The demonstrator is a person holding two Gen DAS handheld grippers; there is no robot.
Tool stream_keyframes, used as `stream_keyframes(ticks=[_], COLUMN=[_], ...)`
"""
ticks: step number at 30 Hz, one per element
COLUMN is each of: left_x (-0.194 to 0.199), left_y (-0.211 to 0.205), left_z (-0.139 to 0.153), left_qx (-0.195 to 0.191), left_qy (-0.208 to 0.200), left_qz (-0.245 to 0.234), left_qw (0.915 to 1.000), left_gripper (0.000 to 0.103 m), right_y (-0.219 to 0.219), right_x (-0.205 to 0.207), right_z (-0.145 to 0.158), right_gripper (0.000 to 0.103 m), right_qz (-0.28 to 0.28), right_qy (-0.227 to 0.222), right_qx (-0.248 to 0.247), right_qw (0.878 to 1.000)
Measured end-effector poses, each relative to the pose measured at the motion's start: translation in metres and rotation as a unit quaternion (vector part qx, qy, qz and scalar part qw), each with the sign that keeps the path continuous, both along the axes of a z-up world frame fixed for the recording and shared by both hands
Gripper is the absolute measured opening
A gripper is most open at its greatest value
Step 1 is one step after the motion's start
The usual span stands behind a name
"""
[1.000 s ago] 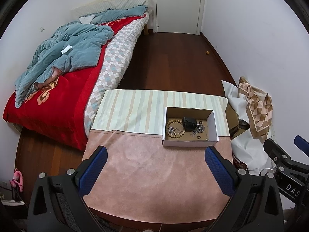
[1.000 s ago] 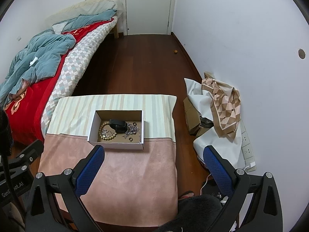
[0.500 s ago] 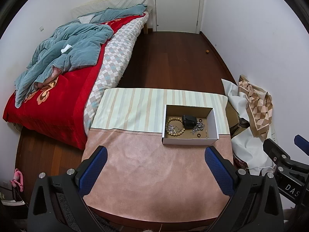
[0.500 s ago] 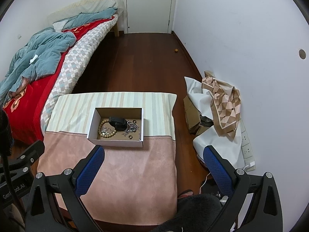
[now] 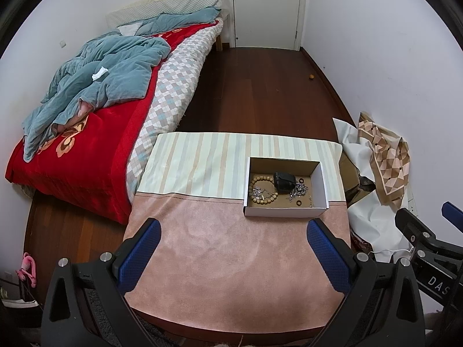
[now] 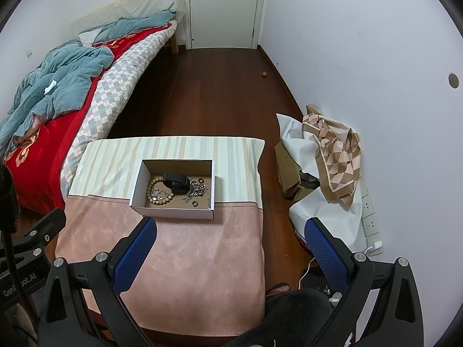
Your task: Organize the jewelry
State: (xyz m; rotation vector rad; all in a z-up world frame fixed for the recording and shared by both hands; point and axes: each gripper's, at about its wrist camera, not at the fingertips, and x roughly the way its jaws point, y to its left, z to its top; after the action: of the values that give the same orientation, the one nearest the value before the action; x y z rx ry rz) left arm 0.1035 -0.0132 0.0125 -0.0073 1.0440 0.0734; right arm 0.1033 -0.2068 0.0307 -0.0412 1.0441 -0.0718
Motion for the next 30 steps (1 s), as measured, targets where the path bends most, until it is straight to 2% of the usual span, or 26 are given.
stream_keyframes(ticks=[30], left_x=[0.0006], left_y=[-0.0007], left_z=[-0.0003], left_qx=[0.000], left_qy=[0.001], left_qz=[-0.001], left_qw=[1.0000], left_gripper=[0.103], right_y=[0.0027], right_x=[-0.0026], right_z=[-0.0030], right_gripper=[0.103], right_qz=[0.001], right_qy=[0.001], right_qx=[-0.005], right_qw=[1.000])
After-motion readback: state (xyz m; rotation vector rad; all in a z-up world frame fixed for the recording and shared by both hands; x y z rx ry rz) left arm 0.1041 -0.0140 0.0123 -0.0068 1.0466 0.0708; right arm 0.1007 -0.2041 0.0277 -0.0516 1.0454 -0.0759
